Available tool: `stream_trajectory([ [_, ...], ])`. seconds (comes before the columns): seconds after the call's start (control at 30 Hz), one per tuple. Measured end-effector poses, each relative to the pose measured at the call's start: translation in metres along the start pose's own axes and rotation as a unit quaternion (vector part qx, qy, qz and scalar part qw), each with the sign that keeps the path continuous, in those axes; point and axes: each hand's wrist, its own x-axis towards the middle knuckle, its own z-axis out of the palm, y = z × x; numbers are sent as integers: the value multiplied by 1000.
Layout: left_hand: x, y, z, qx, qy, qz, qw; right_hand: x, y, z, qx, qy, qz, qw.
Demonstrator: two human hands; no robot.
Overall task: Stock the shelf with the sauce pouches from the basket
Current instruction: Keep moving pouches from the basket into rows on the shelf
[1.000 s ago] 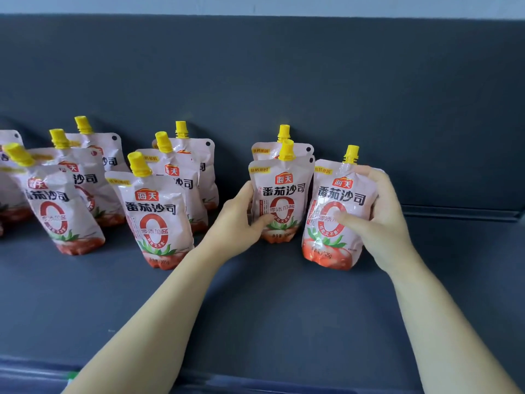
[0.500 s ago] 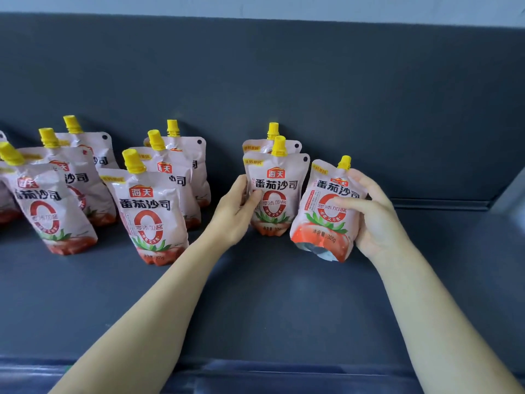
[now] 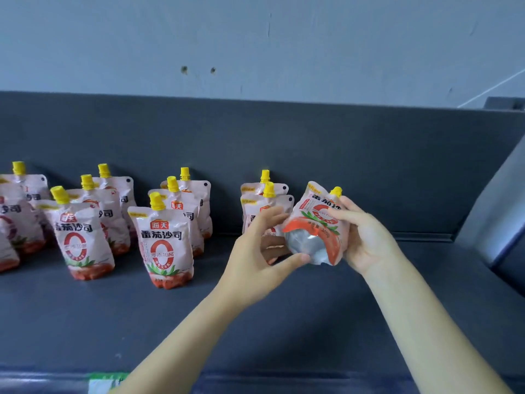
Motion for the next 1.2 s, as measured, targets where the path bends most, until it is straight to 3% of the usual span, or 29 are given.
stream_trajectory([
  [0.1,-4,4,0,-87,14,-58,994,-7,2,5,14,-2,16,1000],
  [0.37,-14,7,-4,-45,3,-24,999,-19,7,11,20,-14,-46,999],
  [0.53,-19,-1,-3,-76,14,-54,996,-27,17,11,8,-12,-95,995],
  [0.67,-23,-11,0,-120,57,-71,989,-24,23,12,20,-3,-87,996],
  [0.83,-31,-20,-2,-199,55,-120,971,-18,36,10,19,-14,-80,997],
  [0.93,-32,-27,-19,-159,37,-131,978,-17,44,13,5,-26,-117,993],
  [1.07,-23,-23,-50,-93,-109,-124,982,-9,61,17,-69,-66,-208,973],
  [1.2,-7,-33,-44,44,-113,-103,987,4,90,23,-226,-122,-272,927],
])
